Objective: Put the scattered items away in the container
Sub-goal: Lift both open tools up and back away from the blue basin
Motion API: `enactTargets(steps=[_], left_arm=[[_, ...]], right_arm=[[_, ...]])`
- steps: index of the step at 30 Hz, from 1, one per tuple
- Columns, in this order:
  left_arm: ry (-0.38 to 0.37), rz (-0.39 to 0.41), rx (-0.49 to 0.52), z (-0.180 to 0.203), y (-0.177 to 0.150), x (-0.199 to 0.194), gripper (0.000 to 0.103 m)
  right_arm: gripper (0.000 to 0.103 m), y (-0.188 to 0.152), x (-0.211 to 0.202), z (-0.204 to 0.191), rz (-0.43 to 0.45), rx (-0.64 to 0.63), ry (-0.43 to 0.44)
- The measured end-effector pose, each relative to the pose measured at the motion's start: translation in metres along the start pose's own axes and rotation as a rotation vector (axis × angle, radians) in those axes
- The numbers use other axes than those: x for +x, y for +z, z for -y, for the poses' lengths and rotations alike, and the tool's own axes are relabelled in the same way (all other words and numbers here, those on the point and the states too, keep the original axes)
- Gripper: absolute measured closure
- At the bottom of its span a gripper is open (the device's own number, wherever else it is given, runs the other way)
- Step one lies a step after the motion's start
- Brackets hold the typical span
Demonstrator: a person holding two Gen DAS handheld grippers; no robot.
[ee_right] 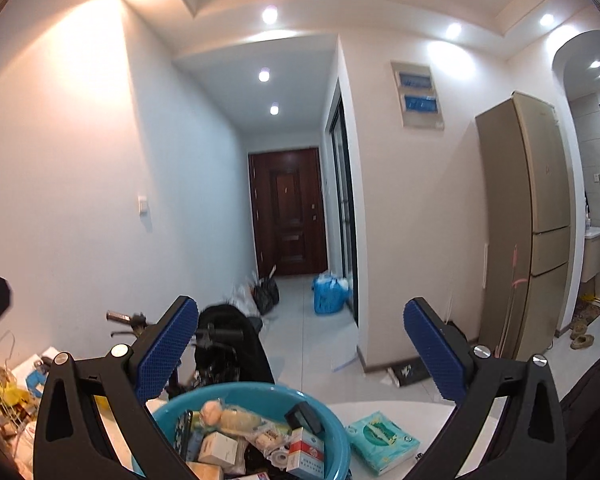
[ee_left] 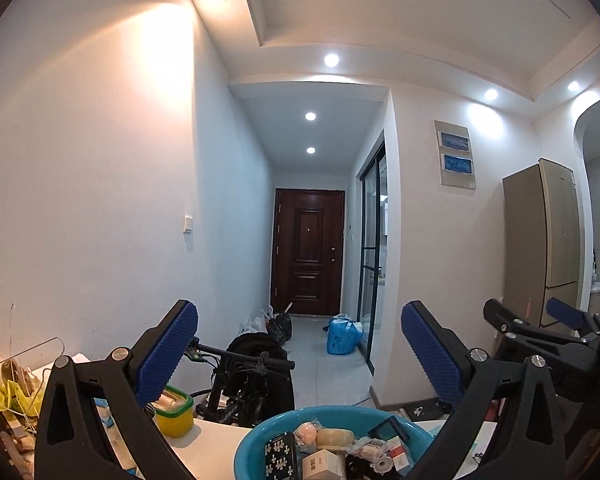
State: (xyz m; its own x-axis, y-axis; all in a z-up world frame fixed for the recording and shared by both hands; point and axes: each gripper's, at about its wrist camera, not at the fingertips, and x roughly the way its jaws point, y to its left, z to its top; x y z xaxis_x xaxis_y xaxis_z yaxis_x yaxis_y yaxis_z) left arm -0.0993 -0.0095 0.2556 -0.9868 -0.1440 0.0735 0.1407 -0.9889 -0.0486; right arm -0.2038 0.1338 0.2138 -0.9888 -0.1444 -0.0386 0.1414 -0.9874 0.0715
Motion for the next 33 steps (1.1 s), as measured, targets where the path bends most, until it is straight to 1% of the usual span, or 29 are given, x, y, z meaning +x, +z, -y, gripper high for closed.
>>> enactTargets(steps=[6, 8, 10, 14, 17, 20, 21, 25, 29, 31, 33], left_arm=[[0.003, 0.025, -0.018, -0.002, 0.001, -0.008, 0.000], [0.017, 0.028, -0.034, -0.004, 0.002, -0.008, 0.000], [0.015, 0.026, -0.044, -0.007, 0.002, -0.007, 0.000], [-0.007, 0.043, -0.046, -0.010, 0.003, -0.015, 0.000], [-0.044, 0.049, -0.045, -0.011, 0.003, -0.019, 0.000], [-0.094, 0.076, -0.069, -0.017, 0.004, -0.023, 0.000], [-0.100, 0.082, -0.074, -0.019, 0.004, -0.024, 0.000], [-0.108, 0.078, -0.119, -0.026, 0.008, -0.025, 0.000], [-0.086, 0.045, -0.076, -0.021, 0.012, -0.023, 0.000], [-0.103, 0.069, -0.115, -0.028, 0.011, -0.028, 0.000], [-0.102, 0.059, -0.142, -0.034, 0.010, -0.031, 0.000]], right_arm=[[0.000, 0.005, -0.019, 0.001, 0.053, -0.005, -0.009], [0.000, 0.006, -0.019, 0.001, 0.056, -0.005, -0.013], [0.000, 0.007, -0.016, 0.000, 0.051, 0.000, -0.012], [0.000, 0.008, -0.016, 0.000, 0.043, 0.014, 0.009], [0.000, 0.007, -0.022, -0.001, 0.046, 0.011, 0.031], [0.000, 0.007, -0.028, -0.004, 0.061, 0.005, 0.049], [0.000, 0.007, -0.031, -0.004, 0.070, 0.006, 0.051], [0.000, 0.008, -0.041, -0.007, 0.105, 0.019, 0.050], [0.000, 0.013, -0.044, -0.011, 0.099, -0.006, 0.083], [0.000, 0.014, -0.050, -0.011, 0.098, -0.012, 0.096], [0.000, 0.013, -0.058, -0.008, 0.106, -0.003, 0.101]])
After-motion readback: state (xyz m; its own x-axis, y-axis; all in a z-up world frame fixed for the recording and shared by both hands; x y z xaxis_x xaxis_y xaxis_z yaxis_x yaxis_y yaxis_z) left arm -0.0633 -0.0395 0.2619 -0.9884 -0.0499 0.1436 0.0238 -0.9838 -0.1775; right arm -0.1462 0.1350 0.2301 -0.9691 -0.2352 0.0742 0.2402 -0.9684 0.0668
